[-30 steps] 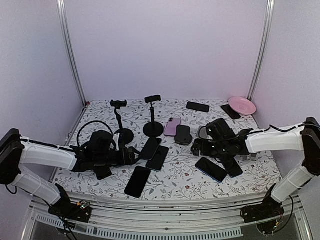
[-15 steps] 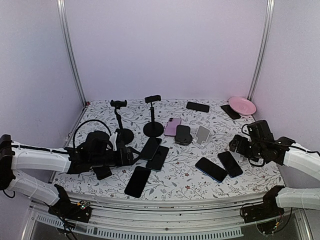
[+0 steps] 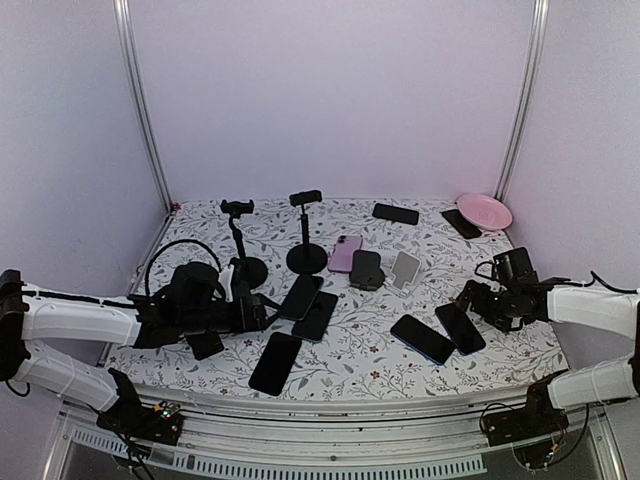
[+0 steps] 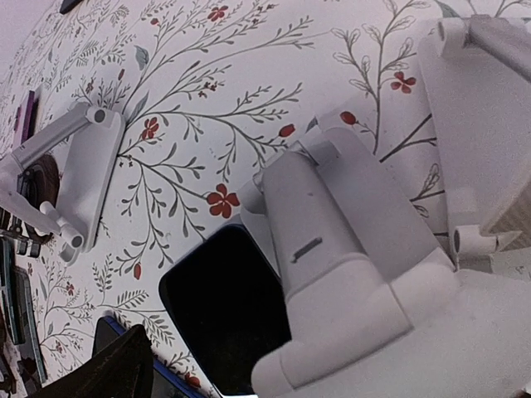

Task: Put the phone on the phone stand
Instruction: Adjust the phone at the center of the board.

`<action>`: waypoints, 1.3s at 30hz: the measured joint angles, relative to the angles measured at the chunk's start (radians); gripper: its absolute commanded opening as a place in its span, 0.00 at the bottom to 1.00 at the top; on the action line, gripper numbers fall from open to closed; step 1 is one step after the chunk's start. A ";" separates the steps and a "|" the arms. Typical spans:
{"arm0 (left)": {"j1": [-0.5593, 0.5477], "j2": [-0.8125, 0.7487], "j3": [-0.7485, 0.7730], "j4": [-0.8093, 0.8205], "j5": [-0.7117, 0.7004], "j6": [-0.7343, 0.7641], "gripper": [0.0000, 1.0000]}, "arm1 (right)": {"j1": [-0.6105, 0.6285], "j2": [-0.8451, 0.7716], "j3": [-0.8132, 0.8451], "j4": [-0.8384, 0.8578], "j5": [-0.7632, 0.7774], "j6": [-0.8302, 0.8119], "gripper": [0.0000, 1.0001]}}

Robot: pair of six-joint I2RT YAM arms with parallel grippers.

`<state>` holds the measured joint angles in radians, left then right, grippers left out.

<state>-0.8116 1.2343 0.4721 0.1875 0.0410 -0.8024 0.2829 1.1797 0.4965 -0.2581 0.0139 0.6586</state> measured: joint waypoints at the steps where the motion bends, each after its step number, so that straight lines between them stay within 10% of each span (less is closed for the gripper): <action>1: 0.000 0.000 0.000 0.000 0.000 0.000 0.97 | 0.000 0.022 0.002 0.022 -0.008 -0.002 0.99; 16: 0.000 0.002 0.000 -0.021 -0.002 0.000 0.97 | 0.128 0.446 0.329 0.162 -0.084 -0.012 0.99; 39: 0.000 -0.025 0.000 -0.061 -0.003 0.005 0.97 | 0.108 0.183 0.169 0.245 0.055 -0.256 0.95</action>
<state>-0.8116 1.2095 0.4721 0.1265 0.0376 -0.7971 0.3908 1.3632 0.6659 -0.0128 0.0692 0.4026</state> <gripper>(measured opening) 0.966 0.941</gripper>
